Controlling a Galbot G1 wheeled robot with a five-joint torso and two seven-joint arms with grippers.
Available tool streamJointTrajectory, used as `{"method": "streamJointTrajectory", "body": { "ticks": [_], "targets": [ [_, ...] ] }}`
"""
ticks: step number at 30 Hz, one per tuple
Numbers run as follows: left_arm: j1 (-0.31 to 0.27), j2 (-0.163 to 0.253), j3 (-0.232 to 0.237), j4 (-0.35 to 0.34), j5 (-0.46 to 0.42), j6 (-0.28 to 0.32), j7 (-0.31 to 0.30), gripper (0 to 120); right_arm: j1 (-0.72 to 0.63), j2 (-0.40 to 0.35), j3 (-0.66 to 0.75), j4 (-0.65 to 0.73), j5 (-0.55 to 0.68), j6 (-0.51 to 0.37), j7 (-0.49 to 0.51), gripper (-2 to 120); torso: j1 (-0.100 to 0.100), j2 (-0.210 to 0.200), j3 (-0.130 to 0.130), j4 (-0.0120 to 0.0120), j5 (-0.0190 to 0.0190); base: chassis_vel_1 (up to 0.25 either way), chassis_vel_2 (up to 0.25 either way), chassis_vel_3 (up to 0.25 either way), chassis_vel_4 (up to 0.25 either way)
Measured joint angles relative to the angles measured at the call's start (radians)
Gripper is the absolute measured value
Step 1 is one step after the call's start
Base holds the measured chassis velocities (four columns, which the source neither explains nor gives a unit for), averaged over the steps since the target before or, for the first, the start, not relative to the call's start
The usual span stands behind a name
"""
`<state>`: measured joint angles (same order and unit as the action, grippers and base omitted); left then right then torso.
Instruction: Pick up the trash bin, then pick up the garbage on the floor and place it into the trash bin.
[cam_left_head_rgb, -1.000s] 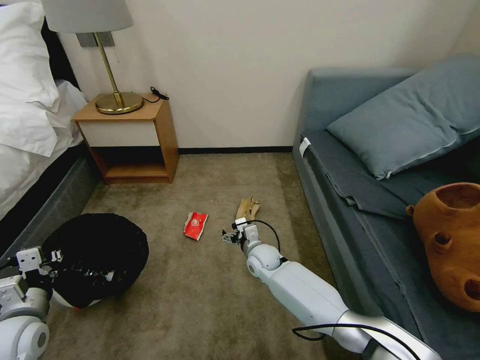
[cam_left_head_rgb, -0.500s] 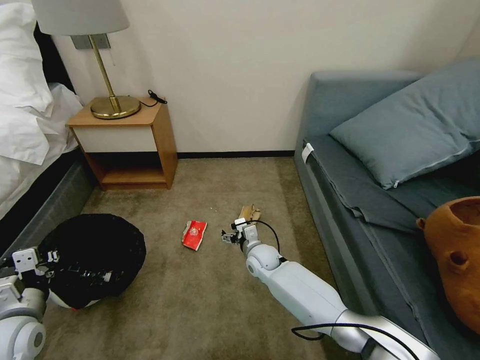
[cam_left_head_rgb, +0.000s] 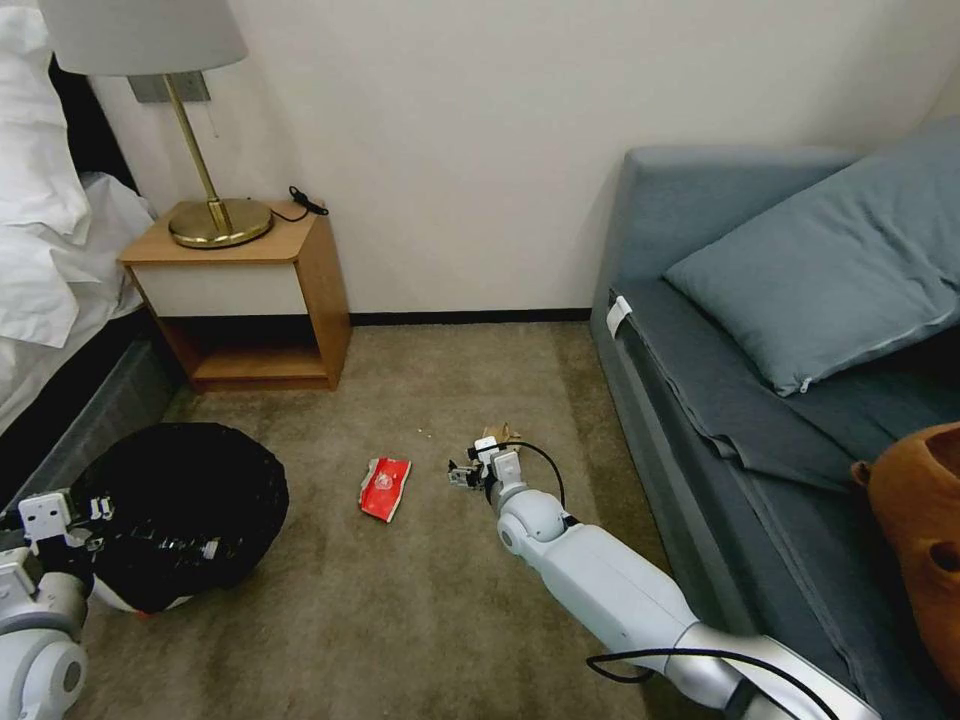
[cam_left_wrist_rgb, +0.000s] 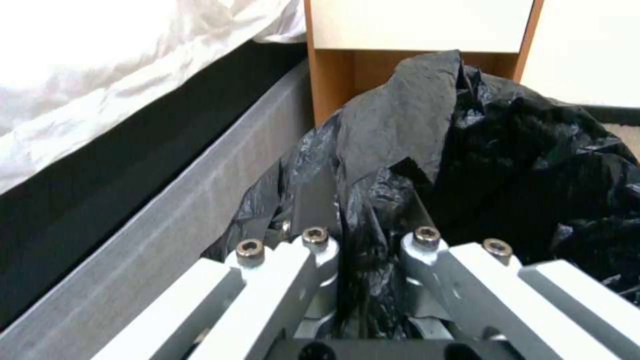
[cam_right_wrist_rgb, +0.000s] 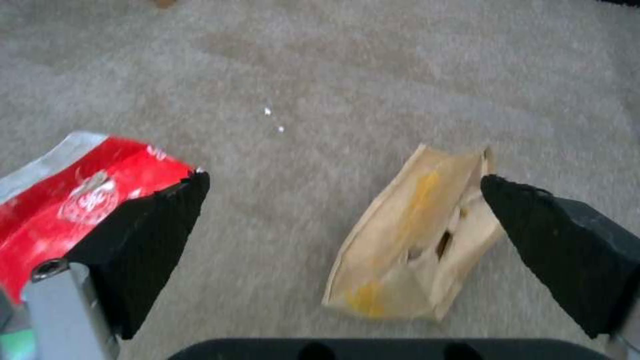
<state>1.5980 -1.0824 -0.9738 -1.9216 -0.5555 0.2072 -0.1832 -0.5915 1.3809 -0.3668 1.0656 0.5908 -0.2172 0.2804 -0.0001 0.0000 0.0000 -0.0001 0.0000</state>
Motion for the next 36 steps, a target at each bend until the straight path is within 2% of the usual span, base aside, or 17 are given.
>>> {"method": "streamJointTrajectory", "body": {
  "ticks": [36],
  "targets": [
    [0.002, -0.014, 0.013, -0.021, 0.009, 0.004, -0.003, 6, -0.005, -0.004, -0.003, -0.007, -0.003, 0.005, -0.01, 100, 0.0, 0.0, 0.0, 0.0001, 0.0, -0.089, 0.085, 0.089, -0.088]
  ]
}}
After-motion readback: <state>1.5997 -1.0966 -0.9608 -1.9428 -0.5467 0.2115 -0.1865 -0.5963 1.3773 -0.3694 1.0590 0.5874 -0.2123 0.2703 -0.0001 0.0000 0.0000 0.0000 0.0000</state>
